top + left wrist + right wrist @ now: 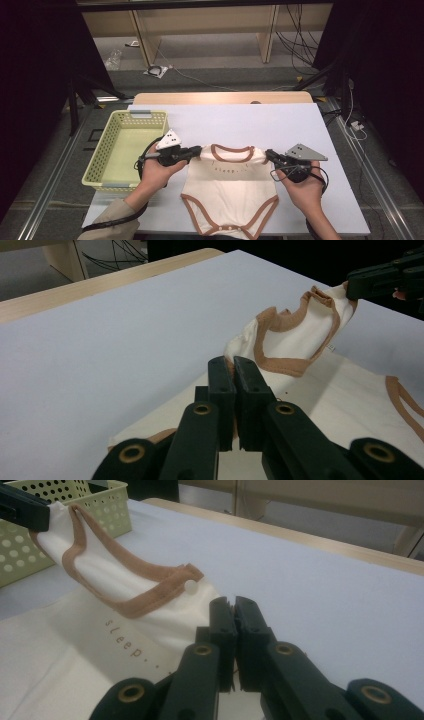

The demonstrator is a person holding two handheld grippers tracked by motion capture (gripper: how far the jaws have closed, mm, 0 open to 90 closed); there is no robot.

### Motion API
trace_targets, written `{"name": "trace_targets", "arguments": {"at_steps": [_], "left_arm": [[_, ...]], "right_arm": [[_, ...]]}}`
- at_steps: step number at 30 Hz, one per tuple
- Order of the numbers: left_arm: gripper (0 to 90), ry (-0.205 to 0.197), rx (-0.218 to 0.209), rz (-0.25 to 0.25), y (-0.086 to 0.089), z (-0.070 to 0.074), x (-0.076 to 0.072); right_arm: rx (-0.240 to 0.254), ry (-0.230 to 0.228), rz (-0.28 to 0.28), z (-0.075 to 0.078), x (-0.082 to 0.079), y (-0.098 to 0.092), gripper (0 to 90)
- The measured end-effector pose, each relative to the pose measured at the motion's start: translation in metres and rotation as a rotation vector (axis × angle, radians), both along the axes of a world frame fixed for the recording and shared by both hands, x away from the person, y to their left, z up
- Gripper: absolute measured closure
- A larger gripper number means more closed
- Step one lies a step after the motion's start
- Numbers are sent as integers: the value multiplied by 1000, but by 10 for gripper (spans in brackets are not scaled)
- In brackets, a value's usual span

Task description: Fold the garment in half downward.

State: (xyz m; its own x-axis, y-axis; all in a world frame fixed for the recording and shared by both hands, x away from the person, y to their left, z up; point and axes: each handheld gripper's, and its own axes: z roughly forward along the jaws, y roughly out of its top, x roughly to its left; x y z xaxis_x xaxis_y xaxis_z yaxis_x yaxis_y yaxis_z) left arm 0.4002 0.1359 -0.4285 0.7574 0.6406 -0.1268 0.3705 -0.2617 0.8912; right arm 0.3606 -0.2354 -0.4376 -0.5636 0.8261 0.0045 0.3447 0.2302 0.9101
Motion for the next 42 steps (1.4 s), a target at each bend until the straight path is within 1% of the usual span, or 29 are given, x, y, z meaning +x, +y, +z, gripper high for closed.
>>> {"name": "trace_targets", "arguments": {"at_steps": [3,4,5,11,15,17,29,30,38,40,42], "left_arm": [[864,-1,1,-2,0,-1,-1],[864,0,0,-3,0,-1,-1],[864,0,2,-4,0,-1,-2],[864,0,5,-11,-1,-1,-4],[863,-2,4,-14,-1,-1,-5],[864,-2,6,-15,-1,-1,-6],[864,-2,13,-26,-1,-1,-9],[864,-1,13,-27,-1,-1,-9],[864,-1,16,-32,-1,-2,-12],[864,-2,17,-33,-1,-2,-12],[863,-1,18,-34,-1,-2,-13]], "right_arm": [[1,1,1,0,-1,0,881],[-10,5,1,1,-2,-1,880],[-3,1,2,0,-2,-1,880],[-2,5,5,0,-5,-1,881],[-5,13,2,-1,-6,-2,880],[-5,8,6,-1,-7,-2,880],[-17,18,14,-2,-12,-3,880],[-8,14,15,-2,-12,-2,881],[-11,23,19,-3,-15,-3,880],[-21,25,22,-3,-16,-4,880],[-15,22,25,-3,-17,-3,881]]}}
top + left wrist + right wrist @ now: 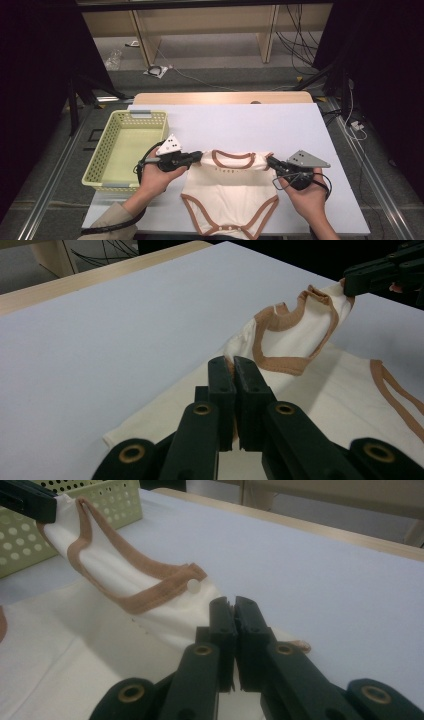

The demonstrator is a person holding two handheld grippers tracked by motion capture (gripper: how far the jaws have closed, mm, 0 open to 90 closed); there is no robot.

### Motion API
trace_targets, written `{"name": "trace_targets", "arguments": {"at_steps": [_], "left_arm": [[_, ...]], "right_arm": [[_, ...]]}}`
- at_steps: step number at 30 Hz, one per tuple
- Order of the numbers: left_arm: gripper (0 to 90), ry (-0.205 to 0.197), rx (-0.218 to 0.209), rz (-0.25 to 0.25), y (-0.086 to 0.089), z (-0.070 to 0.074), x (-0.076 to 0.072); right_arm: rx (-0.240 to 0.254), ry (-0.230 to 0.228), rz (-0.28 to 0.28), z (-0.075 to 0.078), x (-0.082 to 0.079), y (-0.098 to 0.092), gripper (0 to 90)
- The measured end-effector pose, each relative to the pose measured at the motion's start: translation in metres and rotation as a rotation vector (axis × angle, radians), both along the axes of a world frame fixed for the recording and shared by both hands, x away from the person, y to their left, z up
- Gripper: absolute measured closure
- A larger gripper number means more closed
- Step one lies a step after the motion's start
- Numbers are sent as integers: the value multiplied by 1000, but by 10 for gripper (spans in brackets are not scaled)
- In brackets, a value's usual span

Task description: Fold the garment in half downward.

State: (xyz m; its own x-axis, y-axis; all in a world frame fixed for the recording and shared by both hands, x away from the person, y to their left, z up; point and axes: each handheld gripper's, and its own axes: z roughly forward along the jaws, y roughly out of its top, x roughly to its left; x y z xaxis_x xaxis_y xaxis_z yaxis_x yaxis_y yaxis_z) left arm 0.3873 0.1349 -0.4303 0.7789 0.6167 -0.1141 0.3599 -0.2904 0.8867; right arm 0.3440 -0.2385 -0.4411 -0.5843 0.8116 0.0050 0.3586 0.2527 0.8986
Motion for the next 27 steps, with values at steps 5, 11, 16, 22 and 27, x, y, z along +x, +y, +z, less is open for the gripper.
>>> {"name": "trace_targets", "arguments": {"at_steps": [5,11,16,22,27], "left_arm": [[864,-1,4,-4,1,0,-1],[863,0,5,-9,1,0,-4],[863,3,9,-14,0,-2,-6],[864,6,11,-19,0,-3,-7],[864,7,14,-21,0,-4,-8]], "right_arm": [[-5,5,3,0,-2,0,881],[-5,7,5,0,-5,0,880],[-6,8,9,-1,-6,-1,880],[-5,8,13,-2,-7,-2,881],[-12,16,19,-2,-9,-2,880]]}}
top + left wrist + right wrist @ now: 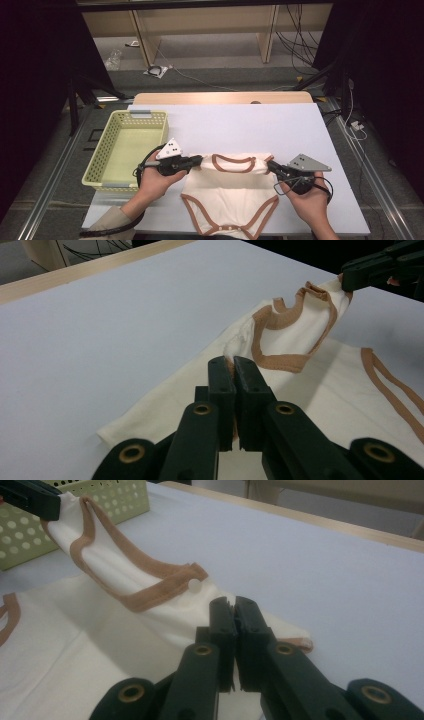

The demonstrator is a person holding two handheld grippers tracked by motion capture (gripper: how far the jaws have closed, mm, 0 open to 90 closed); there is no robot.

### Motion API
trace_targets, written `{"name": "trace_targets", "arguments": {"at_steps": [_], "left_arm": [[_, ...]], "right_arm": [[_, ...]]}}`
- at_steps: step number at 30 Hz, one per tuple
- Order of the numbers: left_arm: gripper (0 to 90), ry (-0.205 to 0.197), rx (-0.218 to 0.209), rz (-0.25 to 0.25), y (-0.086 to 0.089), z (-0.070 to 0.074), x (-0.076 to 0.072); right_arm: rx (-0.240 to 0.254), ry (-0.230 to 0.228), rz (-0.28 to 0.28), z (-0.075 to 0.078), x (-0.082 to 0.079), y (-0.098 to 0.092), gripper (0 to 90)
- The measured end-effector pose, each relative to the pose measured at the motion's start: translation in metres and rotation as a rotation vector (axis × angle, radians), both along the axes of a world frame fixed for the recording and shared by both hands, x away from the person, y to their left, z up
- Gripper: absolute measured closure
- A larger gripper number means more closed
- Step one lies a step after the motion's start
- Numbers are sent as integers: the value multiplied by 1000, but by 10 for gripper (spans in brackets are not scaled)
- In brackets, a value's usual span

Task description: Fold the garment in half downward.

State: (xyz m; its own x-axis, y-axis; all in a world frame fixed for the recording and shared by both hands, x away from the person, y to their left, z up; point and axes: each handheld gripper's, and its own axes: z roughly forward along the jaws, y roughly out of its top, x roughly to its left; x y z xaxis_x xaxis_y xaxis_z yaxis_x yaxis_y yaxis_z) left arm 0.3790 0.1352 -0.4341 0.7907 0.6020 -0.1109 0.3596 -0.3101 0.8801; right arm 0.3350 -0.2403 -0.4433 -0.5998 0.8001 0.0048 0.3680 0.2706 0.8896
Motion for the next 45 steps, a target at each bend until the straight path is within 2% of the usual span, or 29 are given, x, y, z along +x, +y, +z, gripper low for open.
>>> {"name": "trace_targets", "arguments": {"at_steps": [45], "left_arm": [[863,11,23,-38,1,-4,-14]], "right_arm": [[-12,19,40,-2,-19,-1,880]]}}
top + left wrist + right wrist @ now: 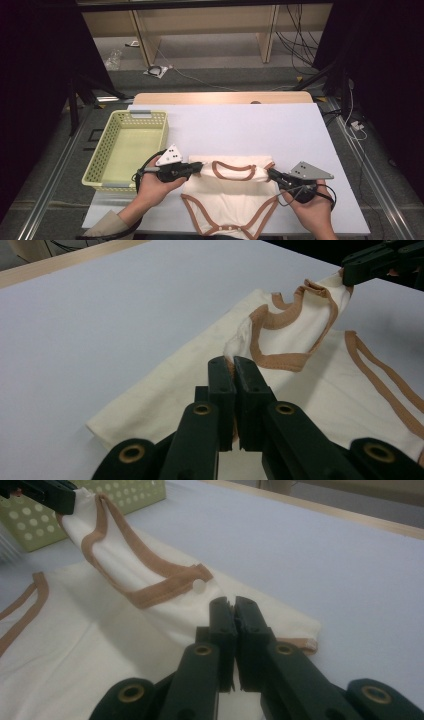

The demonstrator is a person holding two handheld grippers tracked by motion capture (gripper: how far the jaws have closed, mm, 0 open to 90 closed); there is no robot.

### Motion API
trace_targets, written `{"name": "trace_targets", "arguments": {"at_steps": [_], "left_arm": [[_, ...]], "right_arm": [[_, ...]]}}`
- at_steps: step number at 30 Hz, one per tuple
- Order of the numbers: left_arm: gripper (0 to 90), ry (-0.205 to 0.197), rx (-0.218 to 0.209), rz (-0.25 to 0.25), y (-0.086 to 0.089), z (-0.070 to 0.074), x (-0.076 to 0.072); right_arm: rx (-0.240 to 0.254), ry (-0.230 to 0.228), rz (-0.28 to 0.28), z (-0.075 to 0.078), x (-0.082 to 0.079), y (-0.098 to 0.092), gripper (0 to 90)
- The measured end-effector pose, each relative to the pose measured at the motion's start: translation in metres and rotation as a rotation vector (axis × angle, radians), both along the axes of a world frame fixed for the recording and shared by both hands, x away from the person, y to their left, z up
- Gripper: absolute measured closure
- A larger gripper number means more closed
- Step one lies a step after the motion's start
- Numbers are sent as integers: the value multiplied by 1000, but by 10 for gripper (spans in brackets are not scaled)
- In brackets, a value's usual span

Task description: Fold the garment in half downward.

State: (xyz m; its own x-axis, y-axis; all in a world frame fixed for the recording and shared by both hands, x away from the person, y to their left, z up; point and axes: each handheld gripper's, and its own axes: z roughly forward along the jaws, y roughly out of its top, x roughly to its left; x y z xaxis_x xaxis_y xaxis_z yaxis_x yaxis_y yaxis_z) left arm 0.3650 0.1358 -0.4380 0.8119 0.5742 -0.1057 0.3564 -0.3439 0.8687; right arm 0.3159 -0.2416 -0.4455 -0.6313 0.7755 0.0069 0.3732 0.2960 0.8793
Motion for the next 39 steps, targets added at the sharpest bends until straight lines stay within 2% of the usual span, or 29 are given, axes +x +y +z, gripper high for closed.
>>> {"name": "trace_targets", "arguments": {"at_steps": [17,39], "left_arm": [[863,8,10,-12,0,-2,-5],[862,29,37,-46,0,-9,-14]], "right_arm": [[-16,13,16,-1,-7,-1,880],[-37,28,65,-1,-15,-2,881]]}}
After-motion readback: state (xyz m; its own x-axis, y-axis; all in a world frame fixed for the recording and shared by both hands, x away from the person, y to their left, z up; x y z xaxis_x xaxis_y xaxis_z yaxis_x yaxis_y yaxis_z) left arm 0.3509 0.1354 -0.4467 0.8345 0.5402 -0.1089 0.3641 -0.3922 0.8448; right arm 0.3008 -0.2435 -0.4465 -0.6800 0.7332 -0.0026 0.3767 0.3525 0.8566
